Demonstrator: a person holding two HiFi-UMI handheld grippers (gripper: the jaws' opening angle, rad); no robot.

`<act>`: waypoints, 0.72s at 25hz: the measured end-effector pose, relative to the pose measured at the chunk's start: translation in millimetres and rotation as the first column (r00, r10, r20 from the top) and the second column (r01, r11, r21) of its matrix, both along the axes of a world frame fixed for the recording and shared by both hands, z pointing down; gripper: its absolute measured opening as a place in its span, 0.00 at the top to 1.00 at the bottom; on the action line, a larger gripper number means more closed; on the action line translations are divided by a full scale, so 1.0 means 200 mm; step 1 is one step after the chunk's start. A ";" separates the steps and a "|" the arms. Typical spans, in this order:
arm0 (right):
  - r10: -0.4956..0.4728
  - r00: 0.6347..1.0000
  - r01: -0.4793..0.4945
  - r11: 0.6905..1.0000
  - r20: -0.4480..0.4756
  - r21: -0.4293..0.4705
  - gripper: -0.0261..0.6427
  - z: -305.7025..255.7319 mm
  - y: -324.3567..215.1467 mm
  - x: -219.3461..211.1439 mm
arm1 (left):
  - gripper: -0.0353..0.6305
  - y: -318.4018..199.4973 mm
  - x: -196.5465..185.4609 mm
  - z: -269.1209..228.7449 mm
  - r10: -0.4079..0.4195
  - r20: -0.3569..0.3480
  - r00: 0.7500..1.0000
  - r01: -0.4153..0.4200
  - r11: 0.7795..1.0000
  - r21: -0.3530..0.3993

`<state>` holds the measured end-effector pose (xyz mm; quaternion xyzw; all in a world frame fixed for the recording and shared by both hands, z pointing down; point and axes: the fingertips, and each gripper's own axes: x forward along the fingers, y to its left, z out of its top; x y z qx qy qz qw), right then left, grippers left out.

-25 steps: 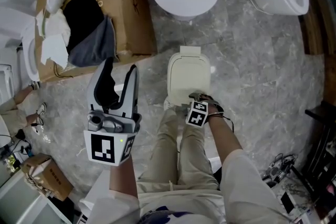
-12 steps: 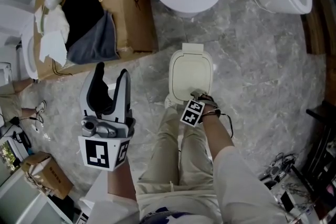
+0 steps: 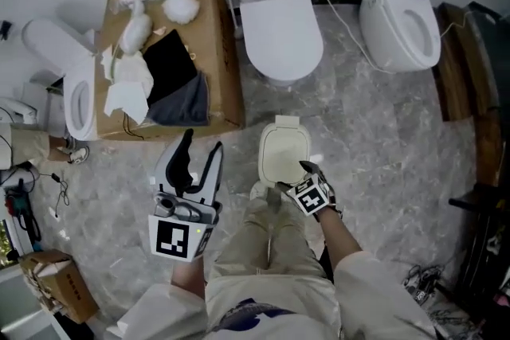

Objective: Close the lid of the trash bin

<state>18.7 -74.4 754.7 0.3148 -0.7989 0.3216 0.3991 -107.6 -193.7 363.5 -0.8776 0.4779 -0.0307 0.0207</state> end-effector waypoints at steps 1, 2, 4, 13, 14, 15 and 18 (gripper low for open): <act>0.059 0.998 -0.060 0.996 0.013 0.071 0.36 -0.20 -0.05 0.07 | 0.68 0.04 0.01 -0.08 0.008 -0.003 1.000 -0.008 1.000 0.007; 0.117 0.993 -0.120 0.981 0.031 0.151 0.36 -0.41 -0.11 0.13 | 0.68 0.09 0.02 -0.17 0.013 -0.009 1.000 -0.013 1.000 0.015; 0.227 0.970 -0.243 0.917 0.087 0.317 0.37 -0.85 -0.21 0.25 | 0.68 0.17 0.02 -0.33 0.019 -0.039 0.999 -0.018 0.999 0.030; 0.337 0.836 -0.542 0.388 0.432 0.745 0.69 -2.32 -0.03 0.46 | 0.68 0.47 0.02 -0.75 0.044 -0.224 0.974 -0.012 0.989 0.145; 0.331 0.833 -0.544 0.340 0.444 0.767 0.80 -2.40 0.00 0.46 | 0.68 0.49 0.03 -0.77 0.051 -0.228 0.972 -0.017 0.988 0.152; 0.327 0.829 -0.545 0.296 0.453 0.784 0.88 -2.46 0.03 0.46 | 0.69 0.50 0.03 -0.78 0.054 -0.230 0.972 -0.017 0.987 0.162; 0.313 0.840 -0.517 0.212 0.443 0.829 0.95 -2.58 0.07 0.44 | 0.93 0.51 0.04 -0.80 0.047 -0.229 0.972 -0.003 0.982 0.191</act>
